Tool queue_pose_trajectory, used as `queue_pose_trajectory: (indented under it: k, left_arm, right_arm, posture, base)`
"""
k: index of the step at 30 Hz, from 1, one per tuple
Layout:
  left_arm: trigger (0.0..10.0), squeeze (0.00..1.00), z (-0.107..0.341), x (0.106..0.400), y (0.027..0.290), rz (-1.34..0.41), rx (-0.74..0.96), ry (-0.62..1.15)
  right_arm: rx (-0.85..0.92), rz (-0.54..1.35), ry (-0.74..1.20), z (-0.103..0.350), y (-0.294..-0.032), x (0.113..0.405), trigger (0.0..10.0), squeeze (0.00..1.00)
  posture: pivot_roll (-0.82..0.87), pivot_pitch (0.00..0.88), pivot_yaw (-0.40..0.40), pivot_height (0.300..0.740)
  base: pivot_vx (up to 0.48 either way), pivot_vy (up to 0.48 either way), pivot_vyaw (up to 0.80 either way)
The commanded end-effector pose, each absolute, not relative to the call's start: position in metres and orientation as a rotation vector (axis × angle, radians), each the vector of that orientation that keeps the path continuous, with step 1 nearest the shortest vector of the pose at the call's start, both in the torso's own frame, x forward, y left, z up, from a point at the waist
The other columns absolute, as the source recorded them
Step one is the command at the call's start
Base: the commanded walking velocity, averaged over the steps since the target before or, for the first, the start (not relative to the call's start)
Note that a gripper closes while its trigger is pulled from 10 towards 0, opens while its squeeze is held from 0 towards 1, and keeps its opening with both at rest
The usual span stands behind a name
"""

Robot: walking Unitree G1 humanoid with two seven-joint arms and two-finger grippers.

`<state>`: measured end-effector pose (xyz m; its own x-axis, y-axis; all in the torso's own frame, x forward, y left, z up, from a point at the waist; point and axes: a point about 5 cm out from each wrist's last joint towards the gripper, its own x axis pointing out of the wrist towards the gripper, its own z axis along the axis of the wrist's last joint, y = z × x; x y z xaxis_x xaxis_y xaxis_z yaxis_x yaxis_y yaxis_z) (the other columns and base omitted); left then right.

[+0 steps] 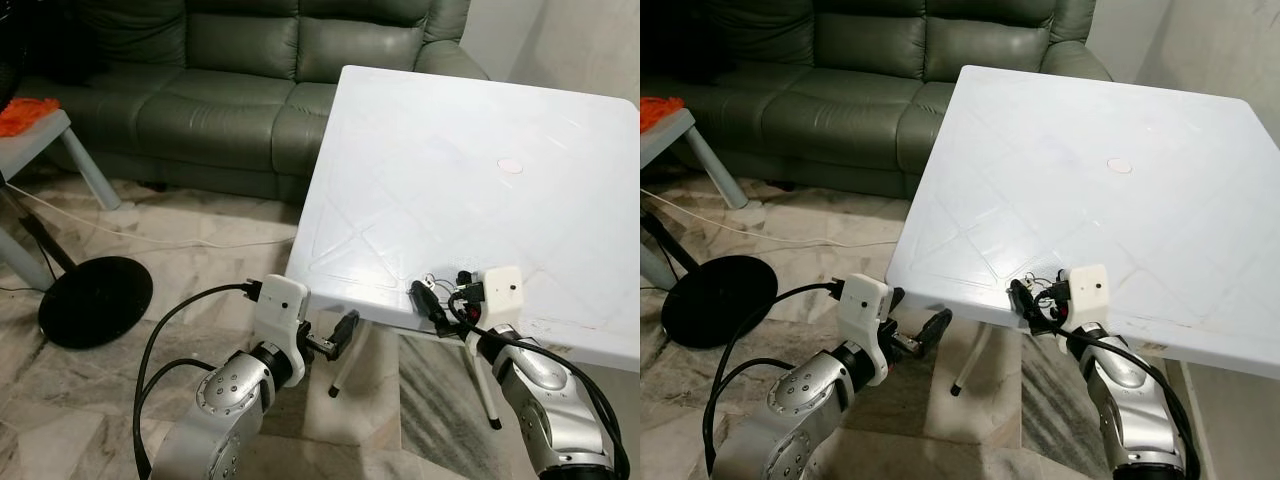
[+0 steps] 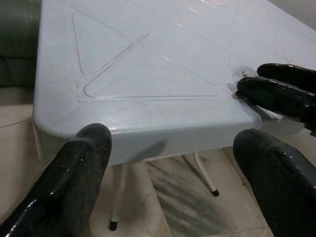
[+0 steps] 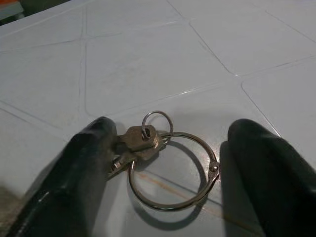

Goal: Hang keys on a hook

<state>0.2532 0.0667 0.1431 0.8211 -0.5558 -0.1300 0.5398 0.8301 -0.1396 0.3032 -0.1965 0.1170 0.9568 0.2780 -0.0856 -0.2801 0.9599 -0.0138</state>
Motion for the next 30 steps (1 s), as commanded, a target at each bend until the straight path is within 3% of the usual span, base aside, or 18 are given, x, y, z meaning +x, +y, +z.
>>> queue_pose_trajectory:
  k: [1,15,16,17,26,30]
  left_arm:
    - [10.0,0.00,0.144,0.252,0.066,-0.587,-0.101,0.173]
    - [10.0,0.00,0.145,0.252,0.068,-0.576,-0.103,0.170]
    - [10.0,0.00,0.145,0.252,0.068,-0.574,-0.104,0.171]
    - [10.0,0.00,0.145,0.252,0.069,-0.572,-0.104,0.170]
    - [10.0,0.00,0.145,0.251,0.070,-0.567,-0.110,0.173]
    - [10.0,0.00,0.145,0.251,0.070,-0.567,-0.111,0.173]
  right_arm:
    - [-0.028,0.274,0.107,0.112,-0.199,0.299,0.0,0.00]
    - [-0.060,0.309,0.153,0.100,-0.190,0.291,0.2,0.00]
    - [-0.054,0.315,0.166,0.098,-0.188,0.290,0.9,0.00]
    - [-0.052,0.325,0.176,0.096,-0.186,0.288,0.0,0.00]
    - [-0.070,0.331,0.188,0.092,-0.184,0.284,0.4,0.00]
    - [-0.066,0.331,0.187,0.091,-0.184,0.283,0.0,0.00]
  posture:
    - [-0.01,0.192,-0.049,0.740]
    - [0.00,0.202,-0.054,0.740]
    - [0.00,0.203,-0.054,0.740]
    - [0.00,0.204,-0.055,0.740]
    - [0.00,0.206,-0.057,0.740]
    - [0.00,0.206,-0.057,0.740]
  base:
    - [0.000,0.000,0.00]
    - [0.000,0.000,0.00]
    - [0.000,0.000,0.00]
    - [0.000,0.000,0.00]
    - [0.000,0.000,0.00]
    - [0.000,0.000,0.00]
